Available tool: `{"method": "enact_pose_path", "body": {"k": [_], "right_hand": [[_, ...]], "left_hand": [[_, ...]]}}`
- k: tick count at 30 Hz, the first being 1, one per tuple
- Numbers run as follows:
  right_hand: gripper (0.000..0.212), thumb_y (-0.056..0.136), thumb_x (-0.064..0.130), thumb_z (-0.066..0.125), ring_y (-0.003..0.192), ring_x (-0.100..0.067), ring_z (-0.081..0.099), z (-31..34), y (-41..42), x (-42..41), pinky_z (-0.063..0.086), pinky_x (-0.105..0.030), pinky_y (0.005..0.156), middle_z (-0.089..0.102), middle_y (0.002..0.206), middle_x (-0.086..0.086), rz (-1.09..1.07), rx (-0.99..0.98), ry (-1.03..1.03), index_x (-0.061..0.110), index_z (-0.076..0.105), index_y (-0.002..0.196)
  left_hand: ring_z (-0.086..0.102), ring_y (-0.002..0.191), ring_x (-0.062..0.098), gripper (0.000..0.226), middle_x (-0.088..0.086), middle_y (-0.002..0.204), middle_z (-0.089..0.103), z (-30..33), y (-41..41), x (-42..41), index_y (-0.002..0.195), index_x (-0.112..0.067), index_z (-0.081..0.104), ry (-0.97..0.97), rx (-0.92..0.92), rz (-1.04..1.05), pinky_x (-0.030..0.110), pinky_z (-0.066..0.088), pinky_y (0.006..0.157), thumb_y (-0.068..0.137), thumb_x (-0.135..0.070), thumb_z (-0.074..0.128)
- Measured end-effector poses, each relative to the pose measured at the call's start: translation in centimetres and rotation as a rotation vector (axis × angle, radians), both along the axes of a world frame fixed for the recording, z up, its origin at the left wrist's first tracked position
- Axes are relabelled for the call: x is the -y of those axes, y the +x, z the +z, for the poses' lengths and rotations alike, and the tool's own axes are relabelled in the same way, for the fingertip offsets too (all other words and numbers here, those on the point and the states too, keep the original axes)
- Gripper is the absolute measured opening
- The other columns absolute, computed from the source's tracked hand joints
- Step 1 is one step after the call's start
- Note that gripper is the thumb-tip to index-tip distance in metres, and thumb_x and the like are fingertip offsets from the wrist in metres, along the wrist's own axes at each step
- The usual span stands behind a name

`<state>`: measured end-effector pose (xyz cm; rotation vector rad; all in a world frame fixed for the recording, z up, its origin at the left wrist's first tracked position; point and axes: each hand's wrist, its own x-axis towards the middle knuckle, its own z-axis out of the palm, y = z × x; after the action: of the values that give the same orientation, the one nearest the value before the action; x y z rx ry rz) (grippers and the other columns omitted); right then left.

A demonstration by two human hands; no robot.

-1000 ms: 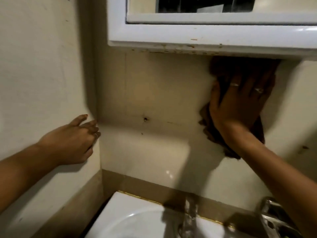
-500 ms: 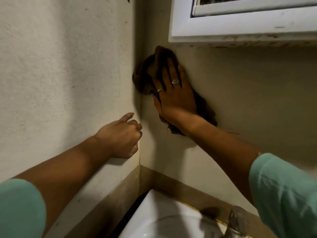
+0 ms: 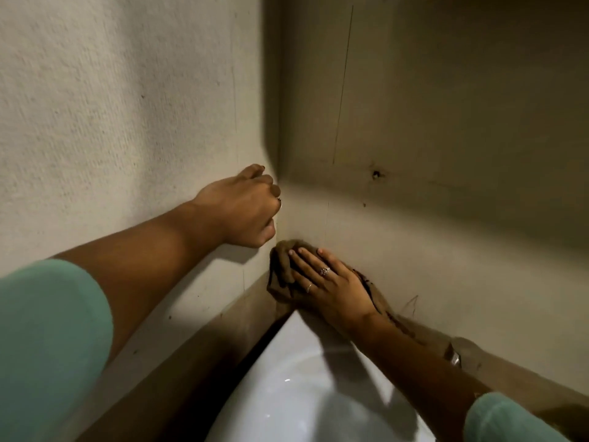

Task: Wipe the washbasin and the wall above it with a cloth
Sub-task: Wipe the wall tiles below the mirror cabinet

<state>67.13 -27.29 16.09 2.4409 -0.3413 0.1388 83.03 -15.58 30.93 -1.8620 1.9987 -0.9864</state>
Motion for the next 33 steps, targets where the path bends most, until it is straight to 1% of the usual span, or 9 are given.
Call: {"method": "enact_pose_path", "body": {"k": [4,8,11,16,18,20,22,26,33], "right_hand": [[0.087,0.071,0.038,-0.017,0.146,-0.021,-0.003,-1.9,-0.7,-1.8,-0.011,-0.040,0.114,-0.001,0.157,-0.002,0.022,0.033,0.381,0.016,0.012,0.150],[0.053,0.093,0.029,0.023,0.143,-0.017,0.025,-3.4,-1.0,-3.4,0.004,-0.035,0.115,0.034,0.152,-0.002,-0.038,0.269,0.594,0.019,0.044,0.141],[0.051,0.093,0.023,0.037,0.143,-0.016,0.024,-5.1,-2.3,-4.4,0.013,-0.032,0.117,0.030,0.155,0.002,-0.177,0.380,0.821,0.027,0.039,0.144],[0.055,0.090,0.023,0.033,0.142,-0.017,0.024,-5.5,-4.7,-6.8,0.016,-0.035,0.116,0.031,0.154,0.002,-0.398,0.542,0.868,0.025,0.036,0.145],[0.054,0.092,0.025,0.033,0.144,-0.017,0.017,-6.1,-5.5,-8.2,0.016,-0.041,0.116,0.027,0.155,0.001,-0.536,0.647,0.844,0.024,0.032,0.147],[0.053,0.094,0.023,0.040,0.146,-0.022,0.014,-7.1,-5.7,-9.6,0.015,-0.048,0.114,0.026,0.156,-0.004,-0.647,0.731,0.822,0.020,0.033,0.146],[0.051,0.093,0.022,0.045,0.145,-0.027,0.016,-7.5,-5.6,-10.2,0.013,-0.051,0.113,0.028,0.155,-0.009,-0.678,0.775,0.821,0.017,0.038,0.144],[0.059,0.085,0.030,0.025,0.145,-0.023,0.012,-7.3,-3.4,-9.4,0.008,-0.048,0.113,0.026,0.155,-0.004,-0.593,0.681,0.888,0.024,0.036,0.143],[0.074,0.074,0.038,0.012,0.139,-0.021,0.028,-8.4,0.4,-14.6,0.010,-0.045,0.112,0.043,0.146,0.000,-0.195,0.634,0.980,0.026,0.046,0.138]], "left_hand": [[0.055,0.094,0.025,0.037,0.010,0.090,0.063,0.1,-0.1,0.0,0.089,-0.006,0.065,0.005,0.019,0.003,0.039,0.021,0.113,0.085,-0.030,0.038],[0.055,0.093,0.024,0.038,0.009,0.089,0.063,0.0,0.0,0.1,0.089,-0.006,0.066,0.003,0.030,0.010,0.039,0.021,0.111,0.085,-0.031,0.038],[0.056,0.093,0.027,0.037,0.011,0.088,0.063,0.1,-0.1,0.0,0.086,-0.005,0.065,0.011,0.044,0.014,0.039,0.022,0.110,0.086,-0.032,0.040],[0.055,0.081,0.028,0.032,0.009,0.076,0.059,0.2,-0.3,-0.3,0.068,-0.008,0.051,0.030,-0.160,-0.016,0.042,0.036,0.100,0.083,-0.035,0.040],[0.055,0.084,0.029,0.043,0.013,0.086,0.065,-1.3,-0.7,-1.0,0.084,-0.005,0.066,-0.017,-0.370,-0.013,0.040,0.044,0.089,0.079,-0.037,0.039],[0.054,0.100,0.026,0.039,0.011,0.107,0.063,-5.0,-1.4,-3.1,0.107,-0.007,0.064,-0.115,-0.667,-0.009,0.036,0.043,0.091,0.085,-0.031,0.044],[0.054,0.106,0.022,0.032,0.006,0.114,0.058,-9.8,-2.3,-6.1,0.115,-0.011,0.060,-0.166,-0.850,0.022,0.029,0.039,0.094,0.089,-0.026,0.047],[0.057,0.102,0.030,0.054,0.013,0.111,0.060,-16.6,-2.7,-9.7,0.111,-0.005,0.060,-0.125,-0.942,0.124,0.026,0.036,0.086,0.082,-0.039,0.030],[0.061,0.096,0.023,0.044,0.011,0.110,0.061,-17.8,-4.3,-13.5,0.118,-0.005,0.055,-0.185,-0.999,0.103,0.031,0.052,0.085,0.091,-0.033,0.034]]}}
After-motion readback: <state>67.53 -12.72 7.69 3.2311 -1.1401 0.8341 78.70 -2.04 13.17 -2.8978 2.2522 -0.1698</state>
